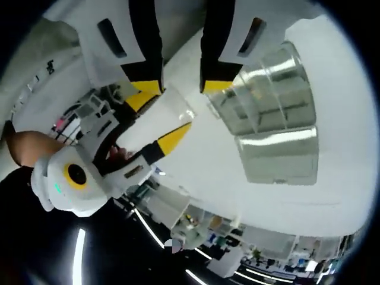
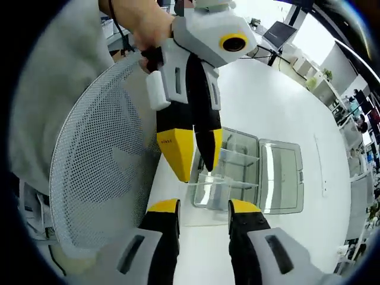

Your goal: Insert the divider into the dual guide fixture by aligning both edges with the guide slots and pushing it downward to the bottom, including one-sided entry, uneven engagement, binding, and posture correction.

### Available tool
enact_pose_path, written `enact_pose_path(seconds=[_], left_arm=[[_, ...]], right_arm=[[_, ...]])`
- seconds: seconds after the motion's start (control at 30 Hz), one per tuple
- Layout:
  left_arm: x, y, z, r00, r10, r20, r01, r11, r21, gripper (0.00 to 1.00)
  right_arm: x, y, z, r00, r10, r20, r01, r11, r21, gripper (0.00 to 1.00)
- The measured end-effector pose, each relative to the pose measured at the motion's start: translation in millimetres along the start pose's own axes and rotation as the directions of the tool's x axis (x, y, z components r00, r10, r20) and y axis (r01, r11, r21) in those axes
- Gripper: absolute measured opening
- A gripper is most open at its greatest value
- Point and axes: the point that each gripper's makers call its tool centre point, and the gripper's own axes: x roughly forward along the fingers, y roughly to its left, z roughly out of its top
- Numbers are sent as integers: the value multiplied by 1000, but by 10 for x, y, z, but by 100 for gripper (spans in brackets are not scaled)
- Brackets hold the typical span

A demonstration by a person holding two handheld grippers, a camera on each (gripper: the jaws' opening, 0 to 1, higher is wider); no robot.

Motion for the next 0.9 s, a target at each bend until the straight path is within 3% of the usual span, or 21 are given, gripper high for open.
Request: enact_pose_path(seconds=[0.37, 0.9], left_arm=[[-19, 33, 63, 999, -4, 50, 9, 995, -101, 17], [8, 31, 91, 997, -23, 77, 39, 975, -218, 9]], right_arm=[[-4, -30, 93, 1000, -15, 25, 14, 1000, 4, 27], [-6, -62, 180, 999, -17, 49, 17, 1000, 3, 27]])
